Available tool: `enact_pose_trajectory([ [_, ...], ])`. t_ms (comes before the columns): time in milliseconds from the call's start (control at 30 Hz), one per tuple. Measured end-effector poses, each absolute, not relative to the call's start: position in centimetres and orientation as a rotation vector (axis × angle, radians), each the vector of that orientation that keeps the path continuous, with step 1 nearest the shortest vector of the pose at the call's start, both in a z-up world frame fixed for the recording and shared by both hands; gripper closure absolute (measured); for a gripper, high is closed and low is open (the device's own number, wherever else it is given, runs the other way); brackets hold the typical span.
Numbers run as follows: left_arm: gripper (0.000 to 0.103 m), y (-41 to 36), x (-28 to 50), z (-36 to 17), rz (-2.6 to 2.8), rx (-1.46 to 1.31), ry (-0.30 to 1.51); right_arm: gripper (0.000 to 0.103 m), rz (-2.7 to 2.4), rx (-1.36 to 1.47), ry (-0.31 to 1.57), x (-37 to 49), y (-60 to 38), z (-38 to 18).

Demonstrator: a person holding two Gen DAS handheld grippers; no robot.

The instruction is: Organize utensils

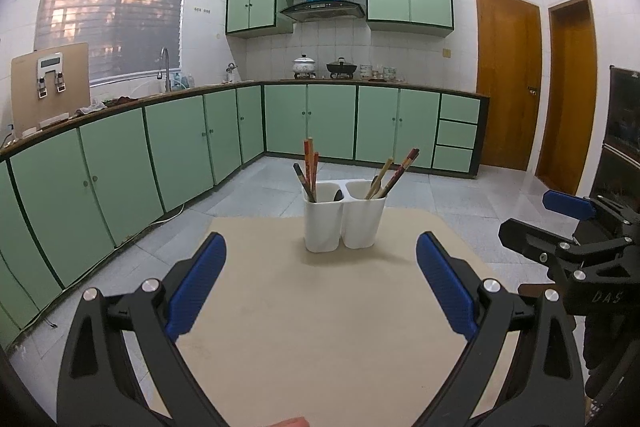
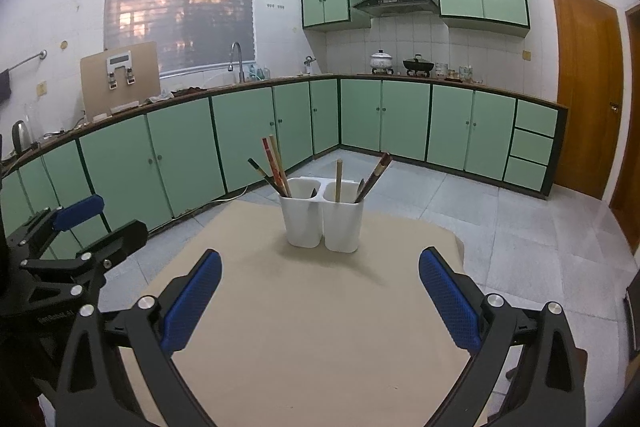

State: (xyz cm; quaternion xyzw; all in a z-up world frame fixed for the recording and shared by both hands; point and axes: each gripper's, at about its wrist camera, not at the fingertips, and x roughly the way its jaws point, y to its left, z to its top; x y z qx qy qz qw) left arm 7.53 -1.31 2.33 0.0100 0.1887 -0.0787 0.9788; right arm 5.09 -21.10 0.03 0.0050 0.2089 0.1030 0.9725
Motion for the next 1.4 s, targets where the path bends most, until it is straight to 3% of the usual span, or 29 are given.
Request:
enact_pose_trajectory([
  [1400, 0.009, -0.99, 7.53, 2.28, -0.152, 0.004, 0.386, 0.006, 0.211, 0.015, 0.429, 5.29, -20.77, -0.25],
])
